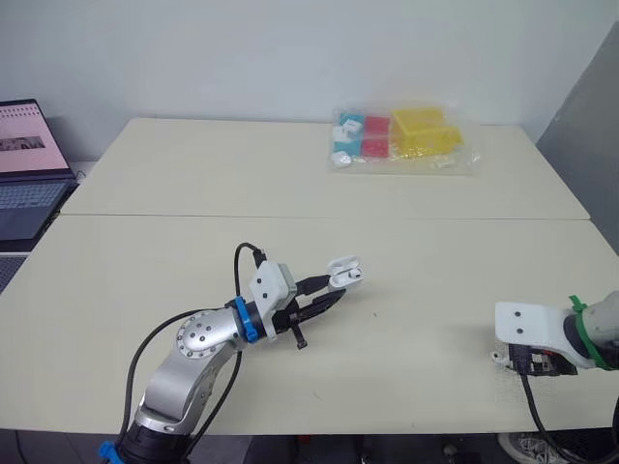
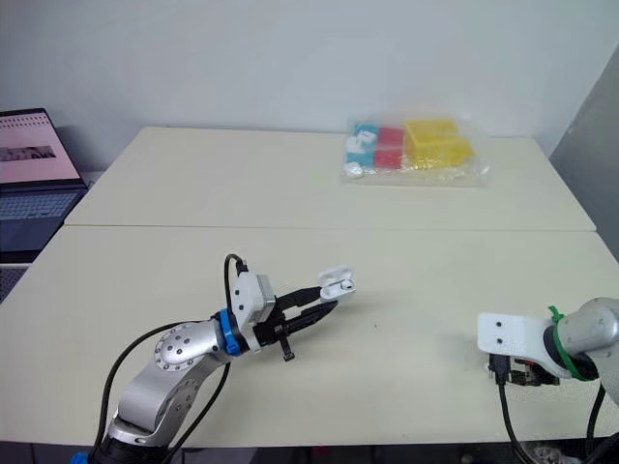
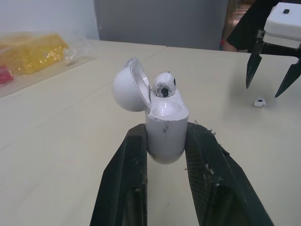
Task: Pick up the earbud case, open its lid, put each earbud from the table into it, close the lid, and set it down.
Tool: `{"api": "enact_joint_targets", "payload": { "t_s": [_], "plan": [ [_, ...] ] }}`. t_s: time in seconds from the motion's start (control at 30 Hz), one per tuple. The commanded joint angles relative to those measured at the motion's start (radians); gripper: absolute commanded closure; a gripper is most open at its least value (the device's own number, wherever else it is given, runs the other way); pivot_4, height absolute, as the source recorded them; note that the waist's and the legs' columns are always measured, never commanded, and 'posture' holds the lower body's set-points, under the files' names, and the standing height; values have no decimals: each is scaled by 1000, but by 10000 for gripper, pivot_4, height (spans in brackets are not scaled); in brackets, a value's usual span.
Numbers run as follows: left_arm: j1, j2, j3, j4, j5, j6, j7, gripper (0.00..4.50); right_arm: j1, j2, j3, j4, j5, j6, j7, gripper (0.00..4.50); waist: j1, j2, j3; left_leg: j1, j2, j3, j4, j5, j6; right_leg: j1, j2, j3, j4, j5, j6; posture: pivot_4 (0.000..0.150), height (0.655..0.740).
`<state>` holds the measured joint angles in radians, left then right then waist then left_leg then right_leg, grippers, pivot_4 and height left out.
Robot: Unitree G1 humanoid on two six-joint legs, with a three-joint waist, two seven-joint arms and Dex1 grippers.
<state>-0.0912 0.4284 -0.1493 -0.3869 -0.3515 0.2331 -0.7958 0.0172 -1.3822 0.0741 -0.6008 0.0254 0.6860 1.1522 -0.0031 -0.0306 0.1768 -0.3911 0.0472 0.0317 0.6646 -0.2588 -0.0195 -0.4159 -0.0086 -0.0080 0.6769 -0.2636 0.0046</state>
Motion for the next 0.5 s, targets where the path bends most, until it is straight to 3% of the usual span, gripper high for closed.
{"api": "enact_joint_targets", "payload": {
  "t_s": [0.03,0.5],
  "plan": [
    [-3,-7,-3,-31,-11,-13,2,37291,-75,17,65,15,-25,-29,20,20049,0,0,0,0,0,0,0,0,0,0,0,0,0,0,0,1500,7400],
    [7,-4,3,-44,-11,-9,9,37290,-194,34,202,80,-77,-69,119,20049,1,0,0,0,0,-1,0,0,0,0,0,0,0,0,0,1500,7400]
  ]
}}
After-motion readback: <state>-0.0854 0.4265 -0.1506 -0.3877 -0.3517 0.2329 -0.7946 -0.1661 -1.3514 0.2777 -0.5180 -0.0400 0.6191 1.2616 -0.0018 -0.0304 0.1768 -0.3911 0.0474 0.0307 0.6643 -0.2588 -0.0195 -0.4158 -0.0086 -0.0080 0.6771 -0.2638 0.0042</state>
